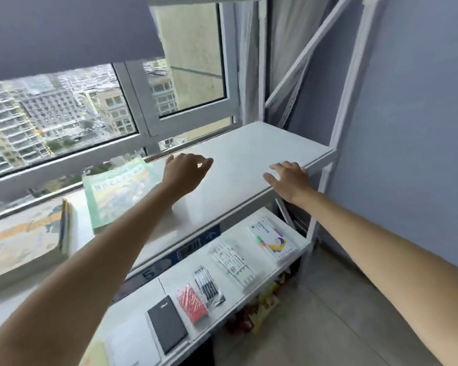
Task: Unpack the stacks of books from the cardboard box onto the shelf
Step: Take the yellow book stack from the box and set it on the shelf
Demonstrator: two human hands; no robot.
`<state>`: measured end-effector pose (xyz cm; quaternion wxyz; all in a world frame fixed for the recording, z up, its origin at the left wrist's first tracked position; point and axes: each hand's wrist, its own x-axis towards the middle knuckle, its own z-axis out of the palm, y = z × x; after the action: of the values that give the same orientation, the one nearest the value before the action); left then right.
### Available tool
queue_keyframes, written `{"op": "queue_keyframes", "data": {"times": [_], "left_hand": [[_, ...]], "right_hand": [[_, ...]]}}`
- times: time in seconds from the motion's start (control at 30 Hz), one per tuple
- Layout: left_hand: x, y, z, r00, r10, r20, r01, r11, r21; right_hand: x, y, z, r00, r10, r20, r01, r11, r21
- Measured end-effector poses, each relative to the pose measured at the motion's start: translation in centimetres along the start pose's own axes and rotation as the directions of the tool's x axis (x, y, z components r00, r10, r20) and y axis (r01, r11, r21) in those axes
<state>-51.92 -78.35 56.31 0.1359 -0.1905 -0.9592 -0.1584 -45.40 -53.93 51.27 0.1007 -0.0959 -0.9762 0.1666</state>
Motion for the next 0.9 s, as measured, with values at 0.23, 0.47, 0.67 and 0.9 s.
{"op": "queue_keyframes", "data": {"times": [0.23,0.47,0.67,0.9], "left_hand": [[-6.1,19.6,6.8,0.95,0.264,0.166,-0.256,0.964,-0.071],[-16.2,41.6,16.5,0.812,0.468,0.349,-0.427,0.884,-0.191],[-25.6,57.9,25.6,0.559,0.68,0.475,-0.619,0.723,-0.307],[-33.2,71.8,37.6,0.328,0.762,0.559,-0.669,0.605,-0.432]], "right_hand": [[-14.9,18.9,-6.9,0.973,0.213,-0.09,-0.222,0.968,-0.117],[-33.5,37.1,-11.9,0.875,0.479,-0.067,-0.484,0.862,-0.153],[-47.8,50.6,-13.0,0.651,0.759,-0.018,-0.758,0.648,-0.075],[-58.4,63.6,-10.4,0.439,0.896,0.059,-0.894,0.442,-0.065]]}}
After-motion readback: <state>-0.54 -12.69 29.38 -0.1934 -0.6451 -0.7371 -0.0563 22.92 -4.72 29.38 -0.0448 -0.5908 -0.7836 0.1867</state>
